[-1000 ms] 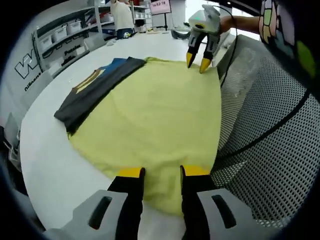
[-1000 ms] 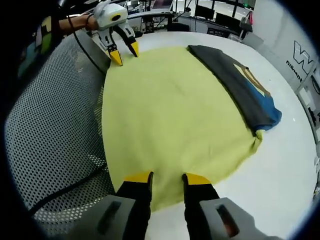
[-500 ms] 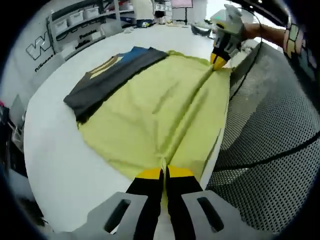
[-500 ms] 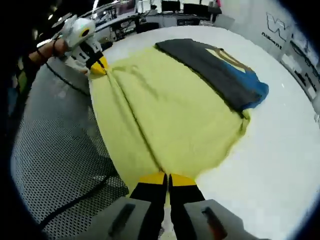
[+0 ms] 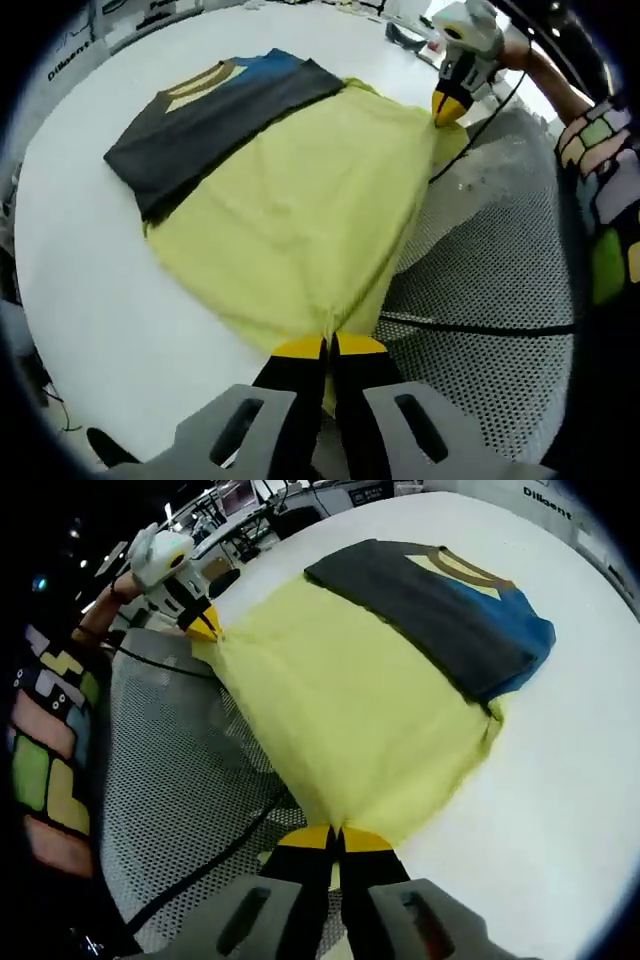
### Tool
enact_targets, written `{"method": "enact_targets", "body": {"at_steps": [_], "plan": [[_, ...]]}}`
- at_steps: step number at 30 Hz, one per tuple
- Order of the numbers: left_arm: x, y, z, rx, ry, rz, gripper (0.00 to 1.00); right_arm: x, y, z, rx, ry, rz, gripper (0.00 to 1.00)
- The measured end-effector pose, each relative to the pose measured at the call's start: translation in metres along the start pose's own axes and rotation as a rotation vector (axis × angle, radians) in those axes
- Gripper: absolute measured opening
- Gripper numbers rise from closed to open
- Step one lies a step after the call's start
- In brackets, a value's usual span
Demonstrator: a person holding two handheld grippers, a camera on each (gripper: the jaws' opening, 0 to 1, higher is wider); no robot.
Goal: Fold the garment on the visible template until the final outline fits inside the template.
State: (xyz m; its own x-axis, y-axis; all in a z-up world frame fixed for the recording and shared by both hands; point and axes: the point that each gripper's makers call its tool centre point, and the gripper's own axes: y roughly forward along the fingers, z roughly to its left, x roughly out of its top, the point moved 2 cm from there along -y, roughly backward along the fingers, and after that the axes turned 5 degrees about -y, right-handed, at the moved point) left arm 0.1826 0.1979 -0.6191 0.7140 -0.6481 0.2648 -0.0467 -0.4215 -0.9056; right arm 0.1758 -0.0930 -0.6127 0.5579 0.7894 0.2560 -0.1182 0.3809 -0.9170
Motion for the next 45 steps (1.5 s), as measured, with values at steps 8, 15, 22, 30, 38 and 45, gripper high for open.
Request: {"method": "enact_targets", "body": {"at_steps": [8,15,22,30,38,45], "plan": [[-0.007,-0.023,-0.023,-0.090,-0.024,0.060,0.00,-0.001,-0.026,0.018,0.038,-0.081,0.072,0.00],[0.002,-0.045,-0.025,-0.029,0.009,0.035,0.00,0.018,-0.052,0.017,-0.024,-0.191,0.020,0.00],[0.025,-0.044,0.007,0.075,-0.019,-0.118,0.00,0.041,-0.055,-0.008,-0.149,-0.140,-0.115,0.00],[0.049,-0.040,0.029,0.210,0.066,-0.265,0.00,0.054,-0.053,-0.039,-0.331,-0.084,-0.210,0.00],[0.078,-0.042,0.052,0.342,0.123,-0.437,0.00,0.068,-0.057,-0.064,-0.490,0.032,-0.305,0.00],[0.094,-0.044,0.061,0.378,0.115,-0.507,0.00,0.075,-0.067,-0.079,-0.595,0.100,-0.385,0.00]]}}
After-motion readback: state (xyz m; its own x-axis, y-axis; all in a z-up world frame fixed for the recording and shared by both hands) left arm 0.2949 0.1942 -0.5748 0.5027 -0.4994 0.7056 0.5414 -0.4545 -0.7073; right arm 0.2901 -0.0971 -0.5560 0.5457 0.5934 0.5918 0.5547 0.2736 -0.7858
